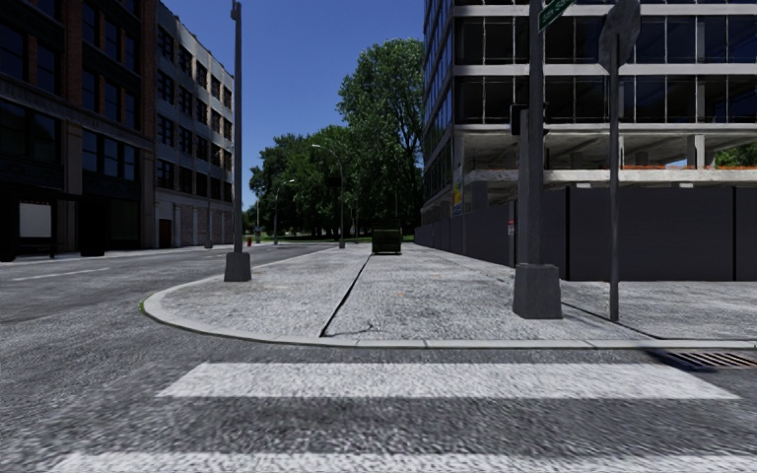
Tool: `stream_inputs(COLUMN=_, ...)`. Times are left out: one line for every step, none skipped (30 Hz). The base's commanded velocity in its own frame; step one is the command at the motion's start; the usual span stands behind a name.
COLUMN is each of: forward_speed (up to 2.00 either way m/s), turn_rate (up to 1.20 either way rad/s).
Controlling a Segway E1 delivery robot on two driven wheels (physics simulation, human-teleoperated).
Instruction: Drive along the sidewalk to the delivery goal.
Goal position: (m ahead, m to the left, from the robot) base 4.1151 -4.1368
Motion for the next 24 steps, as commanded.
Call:
stream_inputs(forward_speed=1.66, turn_rate=0.00)
stream_inputs(forward_speed=1.69, turn_rate=0.00)
stream_inputs(forward_speed=1.71, turn_rate=0.00)
stream_inputs(forward_speed=1.72, turn_rate=0.00)
stream_inputs(forward_speed=1.72, turn_rate=0.00)
stream_inputs(forward_speed=1.72, turn_rate=0.00)
stream_inputs(forward_speed=1.72, turn_rate=0.00)
stream_inputs(forward_speed=1.72, turn_rate=0.00)
stream_inputs(forward_speed=1.72, turn_rate=0.00)
stream_inputs(forward_speed=1.72, turn_rate=0.00)
stream_inputs(forward_speed=1.72, turn_rate=0.00)
stream_inputs(forward_speed=1.72, turn_rate=0.00)
stream_inputs(forward_speed=1.72, turn_rate=0.00)
stream_inputs(forward_speed=1.72, turn_rate=0.00)
stream_inputs(forward_speed=1.72, turn_rate=0.00)
stream_inputs(forward_speed=1.72, turn_rate=0.00)
stream_inputs(forward_speed=1.72, turn_rate=0.00)
stream_inputs(forward_speed=1.72, turn_rate=0.00)
stream_inputs(forward_speed=1.72, turn_rate=0.00)
stream_inputs(forward_speed=1.72, turn_rate=0.00)
stream_inputs(forward_speed=1.72, turn_rate=0.00)
stream_inputs(forward_speed=1.72, turn_rate=-0.03)
stream_inputs(forward_speed=1.72, turn_rate=-0.04)
stream_inputs(forward_speed=1.72, turn_rate=-0.04)
